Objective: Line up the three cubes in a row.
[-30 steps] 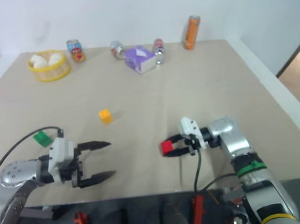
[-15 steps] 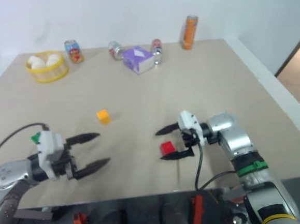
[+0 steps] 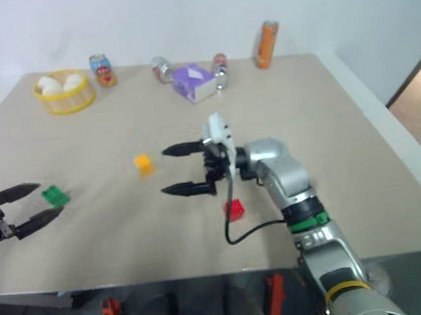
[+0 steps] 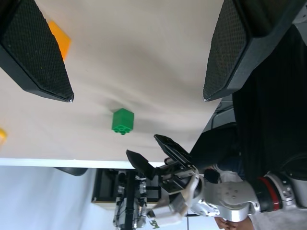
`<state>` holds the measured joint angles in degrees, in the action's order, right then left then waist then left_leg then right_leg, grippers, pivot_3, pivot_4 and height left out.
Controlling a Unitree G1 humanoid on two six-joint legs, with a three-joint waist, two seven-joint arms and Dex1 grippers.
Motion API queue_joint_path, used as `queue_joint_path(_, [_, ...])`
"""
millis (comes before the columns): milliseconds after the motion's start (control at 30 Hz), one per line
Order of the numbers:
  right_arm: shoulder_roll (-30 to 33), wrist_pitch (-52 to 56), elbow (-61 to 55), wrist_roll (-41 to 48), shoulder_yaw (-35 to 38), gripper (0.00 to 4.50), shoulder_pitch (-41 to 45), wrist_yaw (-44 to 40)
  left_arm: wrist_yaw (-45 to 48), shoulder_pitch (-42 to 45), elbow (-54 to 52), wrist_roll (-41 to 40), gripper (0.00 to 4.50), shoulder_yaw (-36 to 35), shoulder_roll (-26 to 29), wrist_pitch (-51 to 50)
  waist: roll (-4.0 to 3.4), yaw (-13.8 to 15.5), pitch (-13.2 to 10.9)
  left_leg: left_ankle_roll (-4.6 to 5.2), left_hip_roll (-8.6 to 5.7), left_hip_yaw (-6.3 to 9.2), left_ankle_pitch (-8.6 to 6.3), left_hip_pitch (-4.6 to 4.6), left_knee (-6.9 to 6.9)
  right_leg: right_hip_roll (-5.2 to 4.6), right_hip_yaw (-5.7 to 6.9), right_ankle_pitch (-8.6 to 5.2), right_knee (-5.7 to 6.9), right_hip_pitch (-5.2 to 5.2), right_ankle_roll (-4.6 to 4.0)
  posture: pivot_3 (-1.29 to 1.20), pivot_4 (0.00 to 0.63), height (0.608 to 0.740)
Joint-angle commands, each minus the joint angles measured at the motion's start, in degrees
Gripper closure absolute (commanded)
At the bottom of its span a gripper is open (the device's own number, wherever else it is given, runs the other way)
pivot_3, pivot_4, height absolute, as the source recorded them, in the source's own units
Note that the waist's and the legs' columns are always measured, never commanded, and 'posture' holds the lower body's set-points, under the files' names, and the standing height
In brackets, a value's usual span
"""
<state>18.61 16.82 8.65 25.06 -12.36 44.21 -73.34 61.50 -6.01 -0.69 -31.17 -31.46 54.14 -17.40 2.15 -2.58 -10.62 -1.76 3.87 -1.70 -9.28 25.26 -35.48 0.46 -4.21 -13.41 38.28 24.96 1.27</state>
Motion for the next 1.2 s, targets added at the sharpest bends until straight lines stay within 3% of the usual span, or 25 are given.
queue_joint_path(33, [-1.26, -0.92, 0.16, -0.75, 0.18, 0.04, 2.11, 0.75, 2.01, 4.07, 5.89, 1.89, 0.00, -0.19, 2.44, 3.53, 0.02, 0.00, 0.01, 0.00, 0.01, 0.01, 0.00, 0.03, 0.00, 0.01, 0.03, 0.01, 0.02, 0.03, 0.01, 0.00, 0.150, 0.740])
queue_joint_path(500, [-3.63, -1.95, -1.90, -2.59, 0.07, 0.04, 1.00, 5.04, 7.21, 20.08, 26.50, 9.89, 0.00, 10.42, 4.06, 9.39, 0.06, -0.12, 0.03, -0.01, 0.15, 0.08, 0.01, -0.06, -0.01, 0.26, 0.09, -0.12, 0.86, 0.31, -0.06, 0.00, 0.150, 0.740])
queue_joint_path(867, [-2.94, -0.70, -4.77, -2.18, 0.37, 0.04, -0.55, 7.32, 6.96, 28.04, 37.43, 15.37, 0.00, 18.05, 1.11, 12.55, 0.08, -0.11, 0.04, -0.02, 0.14, 0.06, 0.02, -0.06, -0.04, 0.25, 0.10, -0.11, 0.88, 0.29, -0.04, 0.00, 0.150, 0.740])
queue_joint_path(900, [-2.81, -0.57, -4.98, -2.14, 0.35, 0.00, -0.64, 7.37, 7.18, 28.23, 37.83, 15.46, 0.56, 18.32, 0.97, 12.53, 0.08, -0.13, 0.04, -0.02, 0.15, 0.06, 0.02, -0.06, -0.04, 0.25, 0.10, -0.11, 0.88, 0.29, -0.04, 0.00, 0.150, 0.740])
queue_joint_path(1133, [-2.02, -0.29, -5.50, -1.90, 0.81, 0.00, -0.55, 7.68, 6.94, 29.76, 41.32, 16.92, 3.00, 19.78, 0.43, 14.56, 0.10, -0.10, 0.06, -0.02, 0.15, 0.07, 0.02, -0.06, -0.05, 0.26, 0.10, -0.09, 0.89, 0.28, -0.04, 0.00, 0.150, 0.740])
queue_joint_path(1200, [-2.04, -0.37, -5.47, -1.80, 0.98, 0.00, -0.44, 7.87, 7.06, 30.09, 41.84, 16.99, 3.17, 19.74, 0.39, 15.18, 0.11, -0.11, 0.06, -0.02, 0.15, 0.07, 0.02, -0.06, -0.07, 0.25, 0.10, -0.09, 0.89, 0.28, -0.03, 0.00, 0.150, 0.740])
